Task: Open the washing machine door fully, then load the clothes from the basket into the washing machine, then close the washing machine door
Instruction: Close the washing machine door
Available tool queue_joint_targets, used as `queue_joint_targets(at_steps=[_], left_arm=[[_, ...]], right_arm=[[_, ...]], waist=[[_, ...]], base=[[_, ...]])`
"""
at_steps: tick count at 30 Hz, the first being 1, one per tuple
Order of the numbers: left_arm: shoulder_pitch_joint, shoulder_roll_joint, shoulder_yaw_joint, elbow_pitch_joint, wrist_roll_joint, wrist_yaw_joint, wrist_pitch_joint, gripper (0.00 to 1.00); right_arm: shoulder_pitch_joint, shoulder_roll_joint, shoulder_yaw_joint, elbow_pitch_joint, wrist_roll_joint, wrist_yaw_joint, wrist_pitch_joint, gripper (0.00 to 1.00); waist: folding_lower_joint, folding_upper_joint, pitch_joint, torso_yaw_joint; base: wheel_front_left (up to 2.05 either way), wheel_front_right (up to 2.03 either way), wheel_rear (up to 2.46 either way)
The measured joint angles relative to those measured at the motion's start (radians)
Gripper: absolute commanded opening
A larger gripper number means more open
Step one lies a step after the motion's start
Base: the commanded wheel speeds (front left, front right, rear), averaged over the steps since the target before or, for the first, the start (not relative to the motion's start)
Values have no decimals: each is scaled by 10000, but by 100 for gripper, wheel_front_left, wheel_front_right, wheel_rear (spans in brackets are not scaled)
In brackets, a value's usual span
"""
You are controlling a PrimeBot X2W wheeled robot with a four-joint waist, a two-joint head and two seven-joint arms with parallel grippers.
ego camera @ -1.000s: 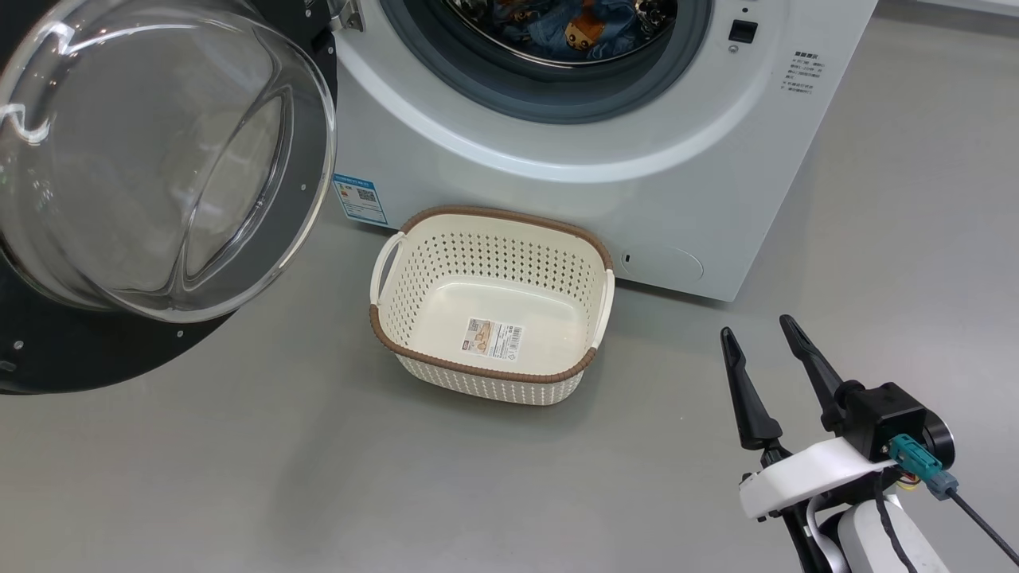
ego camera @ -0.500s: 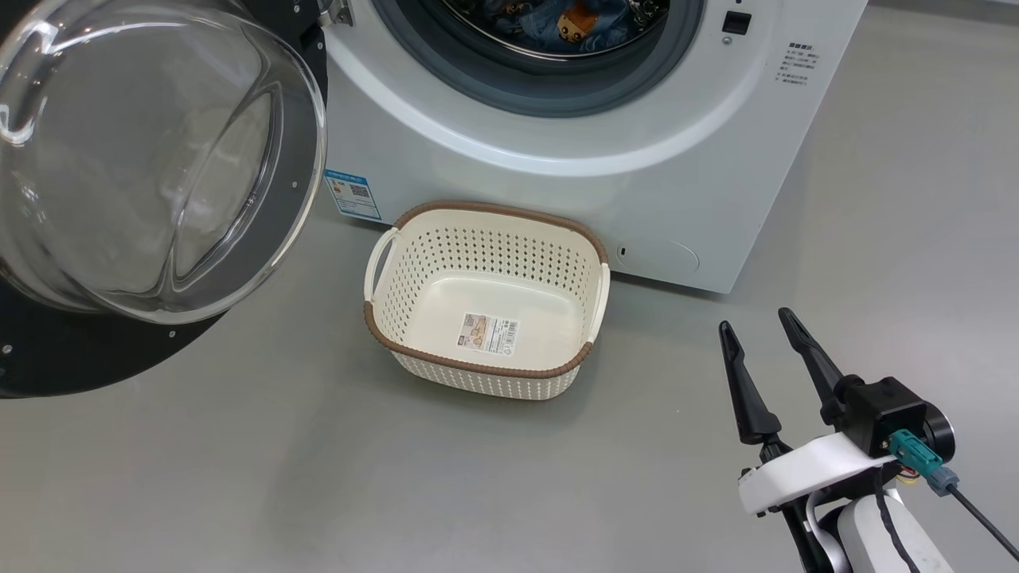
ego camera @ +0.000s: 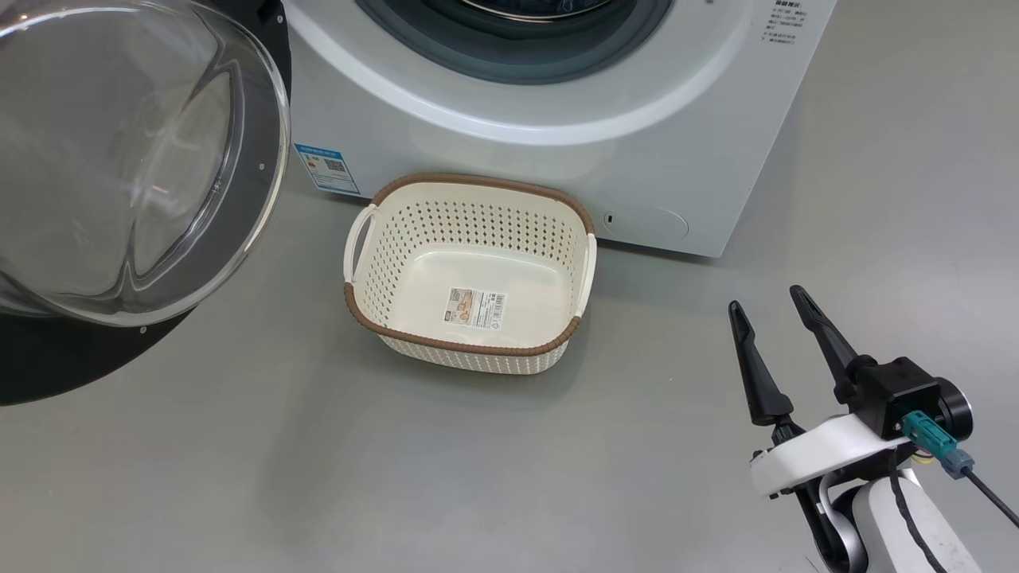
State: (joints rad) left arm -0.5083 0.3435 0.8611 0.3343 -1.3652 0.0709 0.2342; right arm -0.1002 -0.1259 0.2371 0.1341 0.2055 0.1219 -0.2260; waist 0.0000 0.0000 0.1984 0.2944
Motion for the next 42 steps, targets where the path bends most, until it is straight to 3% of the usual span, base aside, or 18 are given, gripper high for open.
queue_joint_targets(at_steps=[9,42], left_arm=[[-125,42,-71,500,-437,19,642,0],[-369,50,-441,1494,-497,-12,1179,0]], right_arm=[[-198,-136,-59,-290,-54,0,96,100],[-385,-424,-211,-608,-67,0,395,100]], waist=[[0,0,554,-144],[1,0,1385,-73]], base=[[0,0,0],[0,0,0]])
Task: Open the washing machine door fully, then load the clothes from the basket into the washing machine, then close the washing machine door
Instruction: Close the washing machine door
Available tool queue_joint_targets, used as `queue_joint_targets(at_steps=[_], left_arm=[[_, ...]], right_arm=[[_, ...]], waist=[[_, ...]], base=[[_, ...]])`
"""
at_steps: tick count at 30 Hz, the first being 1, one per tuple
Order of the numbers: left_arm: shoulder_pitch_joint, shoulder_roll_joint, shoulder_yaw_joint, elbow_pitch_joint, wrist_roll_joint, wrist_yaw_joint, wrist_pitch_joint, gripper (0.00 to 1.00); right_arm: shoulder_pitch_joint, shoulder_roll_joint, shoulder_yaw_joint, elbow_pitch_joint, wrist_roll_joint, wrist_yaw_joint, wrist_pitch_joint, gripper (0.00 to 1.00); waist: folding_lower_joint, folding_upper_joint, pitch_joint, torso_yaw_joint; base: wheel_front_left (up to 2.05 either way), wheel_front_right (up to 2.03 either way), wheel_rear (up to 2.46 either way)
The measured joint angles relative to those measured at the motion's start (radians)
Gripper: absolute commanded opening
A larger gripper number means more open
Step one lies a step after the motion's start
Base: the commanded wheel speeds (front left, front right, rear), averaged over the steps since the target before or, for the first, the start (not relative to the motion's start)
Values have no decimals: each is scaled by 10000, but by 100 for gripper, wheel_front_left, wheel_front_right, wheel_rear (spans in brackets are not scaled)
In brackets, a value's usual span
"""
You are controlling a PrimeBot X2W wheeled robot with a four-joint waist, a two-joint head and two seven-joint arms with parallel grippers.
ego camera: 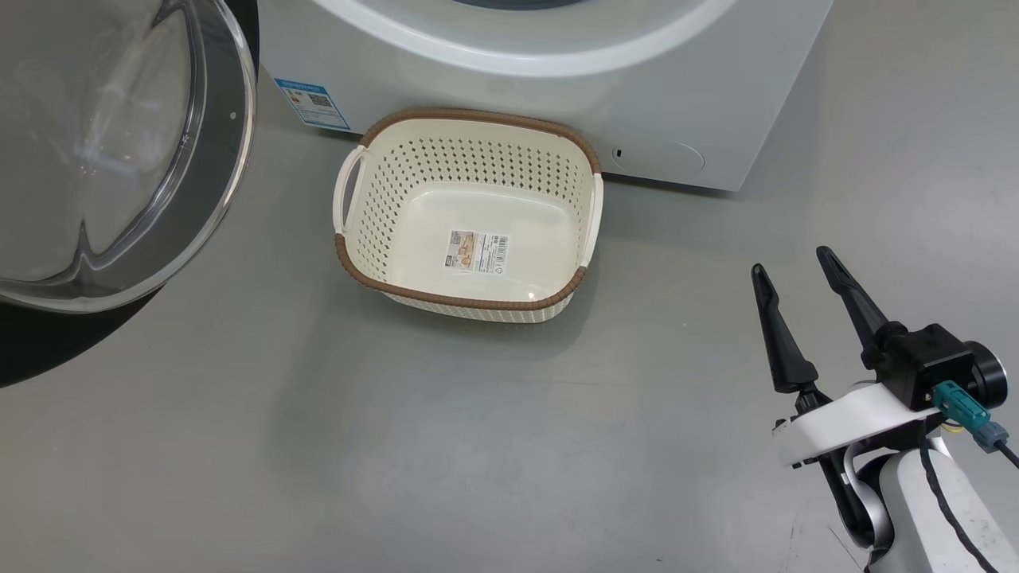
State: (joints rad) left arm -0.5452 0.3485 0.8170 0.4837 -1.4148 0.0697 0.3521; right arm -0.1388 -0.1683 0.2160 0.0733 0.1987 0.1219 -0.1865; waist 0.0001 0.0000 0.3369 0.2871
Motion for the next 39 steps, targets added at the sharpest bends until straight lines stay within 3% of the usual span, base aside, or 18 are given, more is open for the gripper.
queue_joint_targets(at_steps=[23,39], left_arm=[[168,543,-706,48,-59,-418,1676,0],[383,700,-823,-17,-571,-426,2823,0]], right_arm=[[1,-140,86,-13,35,0,102,100],[12,-150,169,-8,123,2,130,100]], waist=[[-1,0,-64,239],[-1,0,-251,333]], base=[[0,0,0],[0,0,0]])
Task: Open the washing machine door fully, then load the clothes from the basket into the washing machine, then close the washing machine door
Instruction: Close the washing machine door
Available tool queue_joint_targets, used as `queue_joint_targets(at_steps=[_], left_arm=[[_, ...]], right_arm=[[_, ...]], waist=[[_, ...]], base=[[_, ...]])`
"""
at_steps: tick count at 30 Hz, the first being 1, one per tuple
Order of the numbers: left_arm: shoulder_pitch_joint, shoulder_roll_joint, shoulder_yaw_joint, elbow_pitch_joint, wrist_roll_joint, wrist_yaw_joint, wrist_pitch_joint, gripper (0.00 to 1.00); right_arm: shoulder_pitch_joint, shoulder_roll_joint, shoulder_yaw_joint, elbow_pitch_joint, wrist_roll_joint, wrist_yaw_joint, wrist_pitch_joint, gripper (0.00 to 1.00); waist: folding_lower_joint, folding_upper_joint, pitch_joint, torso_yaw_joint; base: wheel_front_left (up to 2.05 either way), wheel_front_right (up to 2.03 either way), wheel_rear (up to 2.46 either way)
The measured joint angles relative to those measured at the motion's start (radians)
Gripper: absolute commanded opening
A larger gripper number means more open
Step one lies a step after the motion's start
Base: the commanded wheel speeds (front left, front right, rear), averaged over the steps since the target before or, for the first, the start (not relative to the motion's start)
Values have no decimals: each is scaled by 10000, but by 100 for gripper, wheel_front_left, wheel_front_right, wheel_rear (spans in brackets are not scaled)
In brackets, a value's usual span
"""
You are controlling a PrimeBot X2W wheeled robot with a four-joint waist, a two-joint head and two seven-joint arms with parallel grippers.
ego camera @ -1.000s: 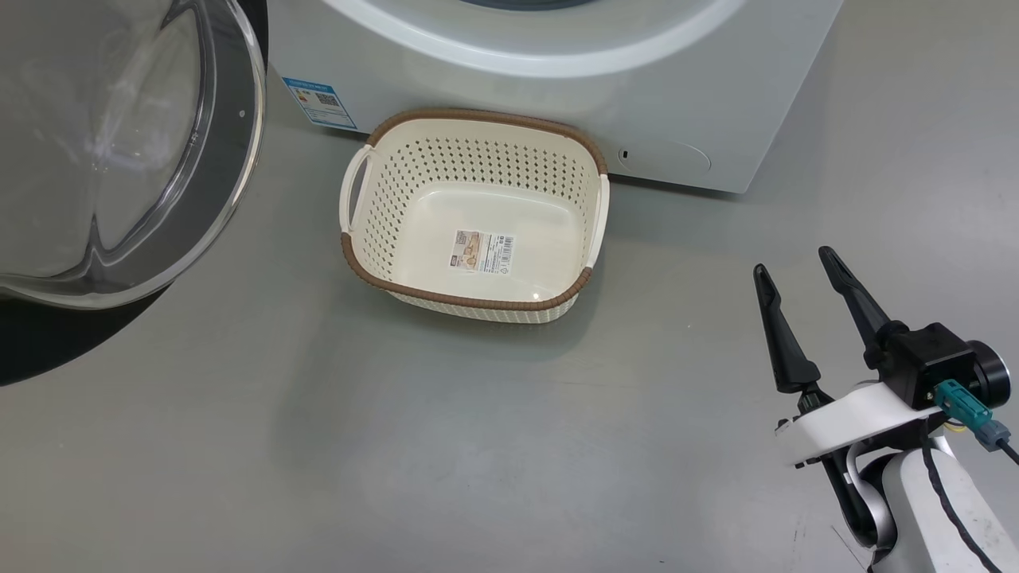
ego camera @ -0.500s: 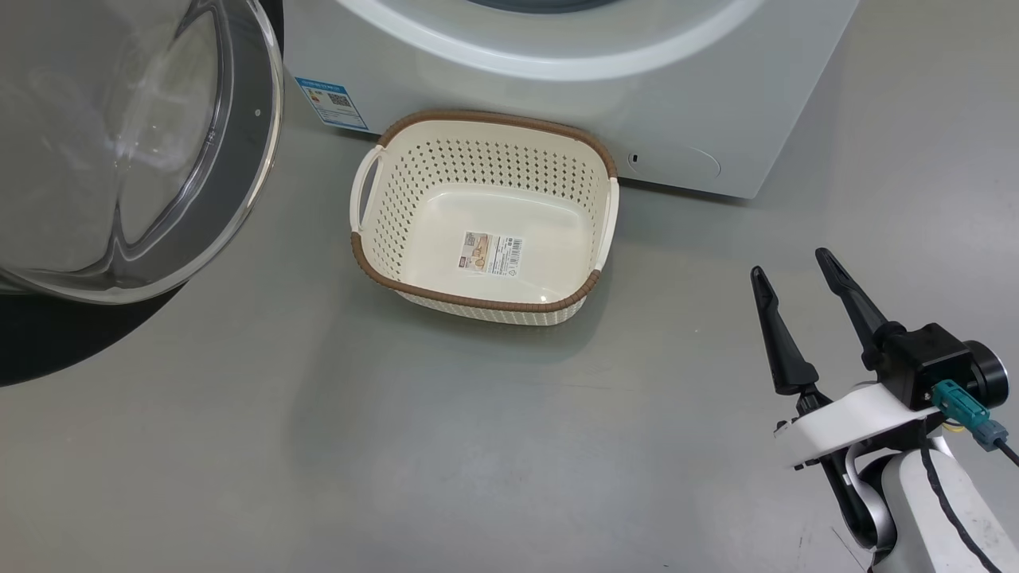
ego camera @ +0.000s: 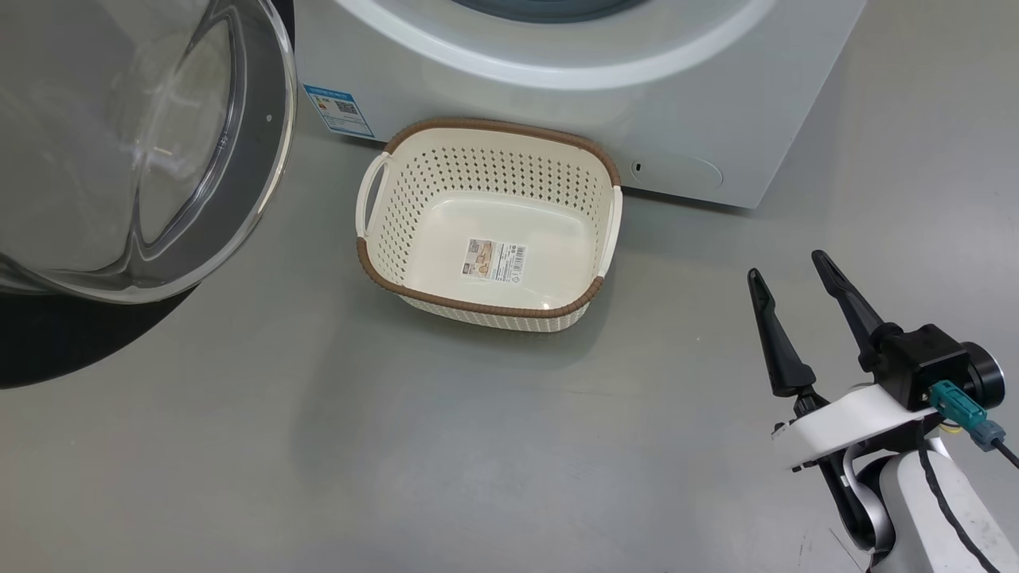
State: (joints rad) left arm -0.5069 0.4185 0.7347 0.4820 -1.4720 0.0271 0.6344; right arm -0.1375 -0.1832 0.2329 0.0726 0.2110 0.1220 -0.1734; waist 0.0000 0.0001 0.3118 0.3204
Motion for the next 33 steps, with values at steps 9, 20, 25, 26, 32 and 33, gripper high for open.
queue_joint_targets(at_steps=[9,20,25,26,32,33], left_arm=[[65,36,44,-90,-276,-2,512,0],[164,38,-19,-316,-723,-13,1319,0],[216,27,-232,-453,-907,-12,1812,0],[240,25,-261,-495,-928,-13,1891,0],[285,-90,-280,-750,-1350,-2,2403,0],[319,-111,-286,-773,-1396,2,2502,0]], right_arm=[[24,10,15,2,102,0,2,100],[24,8,4,2,192,0,0,100],[24,12,4,6,205,0,0,100],[24,15,6,8,205,0,0,100],[23,38,6,46,265,-2,-2,100],[23,40,6,56,265,-2,-2,100]], waist=[[0,0,10,-28],[0,0,25,-53],[0,0,18,-35],[0,0,15,-33],[0,0,-12,-28],[0,0,-20,-28]], base=[[0,0,0],[0,0,0],[0,0,0],[0,0,0],[0,0,0],[0,0,0]])
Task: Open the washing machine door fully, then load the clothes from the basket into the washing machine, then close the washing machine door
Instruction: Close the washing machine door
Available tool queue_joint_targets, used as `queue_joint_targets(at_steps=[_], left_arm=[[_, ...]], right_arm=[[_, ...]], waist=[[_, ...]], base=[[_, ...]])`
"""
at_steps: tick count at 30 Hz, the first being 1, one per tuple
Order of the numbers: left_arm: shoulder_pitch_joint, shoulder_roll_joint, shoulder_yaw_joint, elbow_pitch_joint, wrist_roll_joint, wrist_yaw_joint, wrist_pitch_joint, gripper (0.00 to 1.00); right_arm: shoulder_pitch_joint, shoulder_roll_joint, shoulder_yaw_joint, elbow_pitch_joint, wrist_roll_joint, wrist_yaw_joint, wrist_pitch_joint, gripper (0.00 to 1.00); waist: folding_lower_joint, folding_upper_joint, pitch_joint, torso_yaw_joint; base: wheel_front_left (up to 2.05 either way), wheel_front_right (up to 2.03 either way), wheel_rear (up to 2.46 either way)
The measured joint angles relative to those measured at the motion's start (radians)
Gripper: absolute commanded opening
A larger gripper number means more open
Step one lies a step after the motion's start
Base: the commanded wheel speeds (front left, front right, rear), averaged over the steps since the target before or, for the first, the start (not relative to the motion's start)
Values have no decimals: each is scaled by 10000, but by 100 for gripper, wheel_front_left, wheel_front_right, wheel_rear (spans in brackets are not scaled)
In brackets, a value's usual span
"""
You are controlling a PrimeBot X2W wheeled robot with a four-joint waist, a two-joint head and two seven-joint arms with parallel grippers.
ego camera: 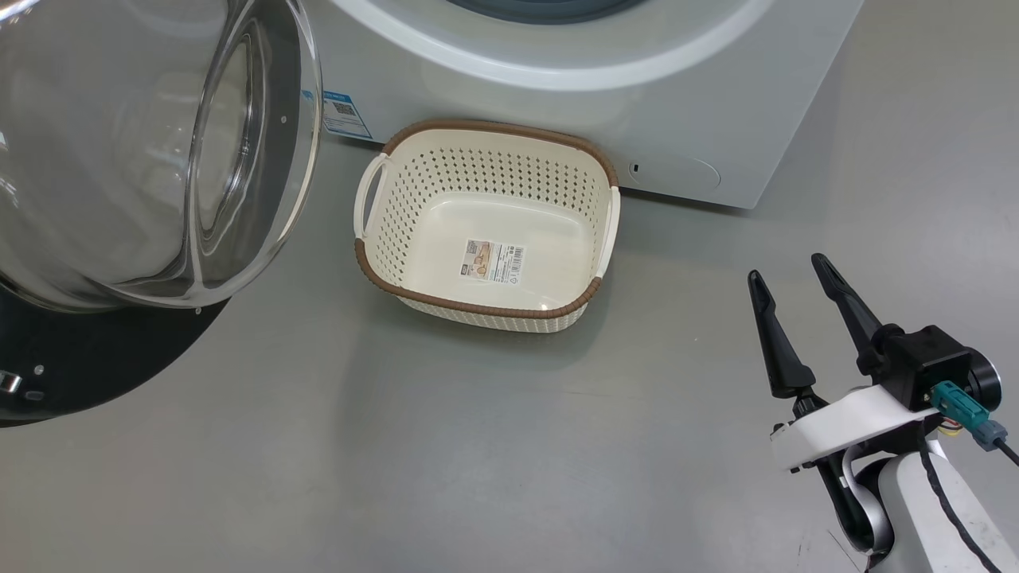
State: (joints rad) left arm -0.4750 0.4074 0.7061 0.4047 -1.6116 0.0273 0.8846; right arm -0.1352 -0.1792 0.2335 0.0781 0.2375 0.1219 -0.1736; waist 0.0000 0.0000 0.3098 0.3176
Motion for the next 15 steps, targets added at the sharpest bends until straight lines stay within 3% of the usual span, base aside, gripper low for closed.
queue_joint_targets(at_steps=[15], left_arm=[[298,-318,-761,-1001,-800,230,1841,0]], right_arm=[[1,150,4,138,88,0,-48,100]], waist=[[0,0,-64,12]], base=[[0,0,0]])
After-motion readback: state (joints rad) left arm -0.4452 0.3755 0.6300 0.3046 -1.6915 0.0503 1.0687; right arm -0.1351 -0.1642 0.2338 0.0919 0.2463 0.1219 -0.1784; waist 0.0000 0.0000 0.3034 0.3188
